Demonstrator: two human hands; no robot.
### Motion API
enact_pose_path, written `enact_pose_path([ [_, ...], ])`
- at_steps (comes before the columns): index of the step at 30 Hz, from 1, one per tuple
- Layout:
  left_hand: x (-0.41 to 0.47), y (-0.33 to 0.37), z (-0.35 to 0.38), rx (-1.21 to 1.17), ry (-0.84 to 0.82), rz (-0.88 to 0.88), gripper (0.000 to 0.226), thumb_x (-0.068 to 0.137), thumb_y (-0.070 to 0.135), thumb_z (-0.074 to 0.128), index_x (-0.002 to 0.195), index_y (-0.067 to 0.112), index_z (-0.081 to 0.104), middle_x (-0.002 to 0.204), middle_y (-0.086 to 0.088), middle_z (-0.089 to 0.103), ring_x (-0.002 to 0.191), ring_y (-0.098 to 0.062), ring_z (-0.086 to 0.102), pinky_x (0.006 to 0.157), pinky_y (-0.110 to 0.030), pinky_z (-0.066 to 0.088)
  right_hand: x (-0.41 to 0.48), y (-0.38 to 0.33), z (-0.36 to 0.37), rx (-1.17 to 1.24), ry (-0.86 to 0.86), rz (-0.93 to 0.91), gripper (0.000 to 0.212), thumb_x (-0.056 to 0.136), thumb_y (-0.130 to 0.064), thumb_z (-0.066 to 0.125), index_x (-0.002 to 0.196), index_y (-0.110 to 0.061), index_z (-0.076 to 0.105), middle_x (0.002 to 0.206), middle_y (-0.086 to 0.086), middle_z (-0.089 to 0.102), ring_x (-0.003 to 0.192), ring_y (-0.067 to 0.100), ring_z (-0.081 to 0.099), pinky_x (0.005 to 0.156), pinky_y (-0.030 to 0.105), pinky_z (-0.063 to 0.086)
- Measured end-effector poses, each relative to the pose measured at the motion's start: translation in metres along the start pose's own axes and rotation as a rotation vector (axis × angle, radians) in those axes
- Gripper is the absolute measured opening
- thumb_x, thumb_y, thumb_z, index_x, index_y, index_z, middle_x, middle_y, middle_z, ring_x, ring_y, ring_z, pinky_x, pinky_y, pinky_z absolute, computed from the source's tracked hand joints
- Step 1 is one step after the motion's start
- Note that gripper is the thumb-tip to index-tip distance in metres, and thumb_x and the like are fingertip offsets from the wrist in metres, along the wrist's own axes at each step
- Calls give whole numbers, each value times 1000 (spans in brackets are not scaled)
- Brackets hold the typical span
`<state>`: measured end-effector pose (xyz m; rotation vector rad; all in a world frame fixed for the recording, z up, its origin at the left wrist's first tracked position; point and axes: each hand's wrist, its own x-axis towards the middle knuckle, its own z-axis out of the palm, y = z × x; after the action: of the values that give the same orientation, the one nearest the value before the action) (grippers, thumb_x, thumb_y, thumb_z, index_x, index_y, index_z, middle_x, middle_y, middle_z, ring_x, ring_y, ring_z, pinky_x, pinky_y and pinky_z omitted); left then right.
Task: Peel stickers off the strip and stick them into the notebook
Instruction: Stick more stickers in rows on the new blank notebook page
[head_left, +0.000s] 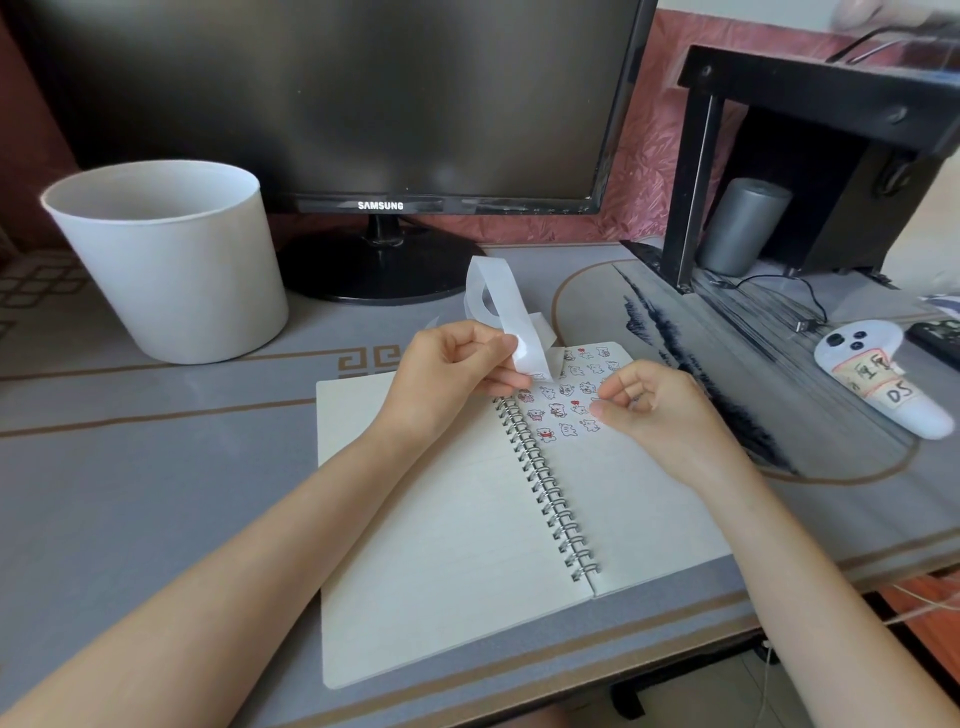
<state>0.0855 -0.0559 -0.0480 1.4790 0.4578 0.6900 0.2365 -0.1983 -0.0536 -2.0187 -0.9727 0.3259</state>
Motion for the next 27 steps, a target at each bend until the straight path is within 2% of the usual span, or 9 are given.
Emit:
enact_pose_path([
  [3, 0, -1, 0, -5, 0, 1, 18, 93, 12, 58, 86, -4, 61, 76, -18, 70, 69, -15, 72, 62, -18, 54, -1, 2, -1, 54, -4, 9, 17, 78, -12, 75, 76, -23, 62, 76, -1, 60, 64, 9, 52, 71, 28, 45],
  [7, 0, -1, 0, 6, 2, 4, 19, 93, 11, 57, 88, -7, 62, 79, -22, 70, 68, -14, 71, 63, -18, 54, -4, 1, -2, 115, -47, 24, 20, 72, -13, 80, 80, -17, 62, 74, -3, 57, 57, 1, 49, 61, 16, 41],
  [14, 1, -1, 0, 9, 5, 7, 20, 93, 11, 57, 89, -8, 61, 80, -24, 69, 69, -16, 72, 62, -19, 54, -4, 1, -8, 117, -112, 16, 20, 78, -5, 73, 81, -21, 61, 83, 2, 60, 71, 12, 53, 74, 25, 44],
  [18, 1, -2, 0, 18, 3, 12, 19, 93, 11, 57, 87, -6, 61, 81, -25, 69, 69, -15, 71, 63, -19, 54, -5, -2, -6, 125, -100, 45, 23, 70, -13, 81, 81, -19, 62, 79, -2, 57, 62, 4, 49, 65, 18, 41],
  [21, 1, -2, 0, 19, 2, 17, 21, 94, 12, 57, 88, -8, 61, 82, -26, 69, 69, -16, 71, 63, -19, 54, -3, -2, -5, 58, -108, 18, 21, 77, -8, 75, 79, -23, 60, 80, -1, 57, 62, 4, 49, 63, 14, 42],
  [23, 1, -2, 0, 19, 5, 20, 22, 94, 11, 56, 90, -9, 61, 84, -28, 69, 69, -16, 71, 62, -20, 55, 0, -2, -6, 44, -111, 14, 20, 81, -6, 70, 79, -23, 61, 81, 0, 59, 66, 9, 51, 67, 19, 43],
  [27, 2, -2, 0, 17, 6, 29, 20, 95, 10, 54, 91, -8, 61, 87, -28, 68, 70, -18, 72, 61, -23, 57, 2, -16, -7, 100, -84, -38, 4, 85, -22, 68, 83, -23, 64, 81, -7, 63, 61, 10, 56, 68, 26, 45],
])
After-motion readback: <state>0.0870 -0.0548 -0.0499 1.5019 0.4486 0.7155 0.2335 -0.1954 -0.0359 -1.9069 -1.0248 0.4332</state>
